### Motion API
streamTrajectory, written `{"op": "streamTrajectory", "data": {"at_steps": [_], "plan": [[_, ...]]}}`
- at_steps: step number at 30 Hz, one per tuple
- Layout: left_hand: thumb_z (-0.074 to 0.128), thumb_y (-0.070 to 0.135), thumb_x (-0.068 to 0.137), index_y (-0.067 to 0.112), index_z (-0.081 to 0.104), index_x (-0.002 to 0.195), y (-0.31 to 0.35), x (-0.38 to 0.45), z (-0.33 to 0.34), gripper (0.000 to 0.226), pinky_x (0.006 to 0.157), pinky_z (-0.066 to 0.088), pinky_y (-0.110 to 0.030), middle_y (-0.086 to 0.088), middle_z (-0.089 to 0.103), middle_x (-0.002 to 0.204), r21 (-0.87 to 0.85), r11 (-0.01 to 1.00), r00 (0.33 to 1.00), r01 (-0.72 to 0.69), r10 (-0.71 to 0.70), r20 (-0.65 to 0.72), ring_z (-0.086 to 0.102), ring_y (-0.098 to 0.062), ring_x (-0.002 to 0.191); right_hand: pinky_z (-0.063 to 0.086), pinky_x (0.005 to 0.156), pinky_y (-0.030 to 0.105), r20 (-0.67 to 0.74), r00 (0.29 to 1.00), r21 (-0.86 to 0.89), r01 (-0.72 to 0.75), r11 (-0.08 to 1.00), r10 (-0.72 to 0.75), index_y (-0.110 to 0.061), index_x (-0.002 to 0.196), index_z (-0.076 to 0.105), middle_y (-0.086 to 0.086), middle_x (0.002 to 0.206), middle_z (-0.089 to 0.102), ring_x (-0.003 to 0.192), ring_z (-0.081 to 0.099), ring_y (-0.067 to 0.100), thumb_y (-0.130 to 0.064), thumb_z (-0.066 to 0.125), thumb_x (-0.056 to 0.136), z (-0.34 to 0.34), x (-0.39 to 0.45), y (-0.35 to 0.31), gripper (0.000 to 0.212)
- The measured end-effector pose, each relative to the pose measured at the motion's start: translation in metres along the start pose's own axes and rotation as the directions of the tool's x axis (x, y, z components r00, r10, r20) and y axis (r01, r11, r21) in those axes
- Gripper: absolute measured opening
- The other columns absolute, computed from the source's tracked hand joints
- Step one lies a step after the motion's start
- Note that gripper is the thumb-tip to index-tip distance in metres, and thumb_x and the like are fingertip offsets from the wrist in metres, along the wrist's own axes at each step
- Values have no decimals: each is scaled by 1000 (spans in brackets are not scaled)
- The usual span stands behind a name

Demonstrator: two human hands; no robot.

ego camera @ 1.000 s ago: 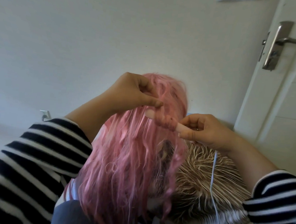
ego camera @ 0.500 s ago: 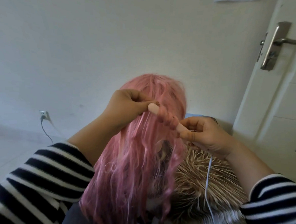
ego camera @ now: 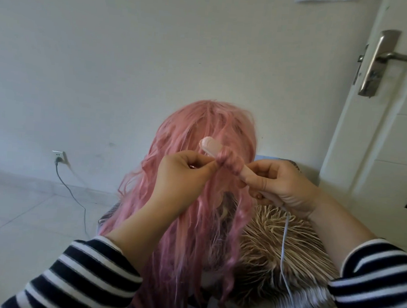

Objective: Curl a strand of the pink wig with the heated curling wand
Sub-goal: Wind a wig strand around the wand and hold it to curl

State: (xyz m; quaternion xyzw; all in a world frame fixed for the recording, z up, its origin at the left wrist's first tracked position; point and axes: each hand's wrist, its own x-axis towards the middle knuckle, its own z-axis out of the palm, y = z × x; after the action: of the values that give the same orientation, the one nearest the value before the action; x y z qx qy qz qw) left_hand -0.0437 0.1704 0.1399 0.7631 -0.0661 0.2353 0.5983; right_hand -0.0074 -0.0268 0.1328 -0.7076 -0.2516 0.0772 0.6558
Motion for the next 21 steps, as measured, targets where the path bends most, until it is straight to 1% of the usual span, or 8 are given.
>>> {"op": "streamTrajectory", "data": {"at_steps": [4,6,8,11,13,16,19,21], "plan": [[72,17,77,19,69,62,-3,-8,2,16,40,35,-7,17,54,36,4,1000,1000,21,-21,15,47,3,37,40,45,21,-11,999,-43,32,999,-33,-12,87,71,20,81,60,50,49,10,-46,85,50,1,2,3,52],[73,20,76,19,70,61,-6,-10,4,15,43,39,-11,14,55,39,10,1000,1000,23,-23,11,46,1,40,38,45,21,-13,1000,-59,26,998,-27,-10,87,70,22,83,57,49,48,10,-43,85,53,1,3,3,50],[73,21,76,19,71,61,-8,-12,6,15,45,42,-16,13,55,39,-2,1000,999,30,-30,9,45,0,41,37,45,21,-24,1000,-67,11,998,-12,-9,87,68,22,82,57,49,47,10,-31,78,64,3,2,3,34],[72,19,77,20,70,62,-7,-14,9,15,45,41,-14,15,55,39,-15,999,999,44,-44,-3,46,1,39,35,44,21,-46,999,-86,7,996,-11,-8,86,65,16,78,59,48,45,10,-22,69,71,7,1,3,21],[71,19,77,20,70,62,-7,-16,10,15,46,43,-15,16,56,40,-17,998,999,54,-54,-7,48,1,40,31,43,21,-56,998,-105,9,994,-15,-9,86,65,15,76,58,47,44,10,-23,69,72,8,1,3,20],[70,19,78,19,70,62,-7,-18,12,15,50,47,-22,11,59,44,-22,997,997,68,-68,-20,51,-1,45,29,44,25,-67,998,-138,9,990,-19,-9,87,65,16,74,56,49,43,12,-25,72,72,9,0,3,23],[69,19,79,15,72,66,-7,-21,13,14,53,51,-28,2,63,52,-24,997,997,74,-74,-29,55,-6,50,31,43,20,-75,997,-141,21,990,-32,-6,88,64,12,69,56,49,42,13,-23,69,69,11,0,2,26],[69,18,79,16,72,66,-6,-23,13,14,55,53,-29,2,66,54,-29,996,996,82,-82,-20,58,-7,51,33,42,16,-82,996,-145,24,989,-36,-6,88,64,10,67,56,47,43,10,-23,66,67,12,-1,1,27]]}}
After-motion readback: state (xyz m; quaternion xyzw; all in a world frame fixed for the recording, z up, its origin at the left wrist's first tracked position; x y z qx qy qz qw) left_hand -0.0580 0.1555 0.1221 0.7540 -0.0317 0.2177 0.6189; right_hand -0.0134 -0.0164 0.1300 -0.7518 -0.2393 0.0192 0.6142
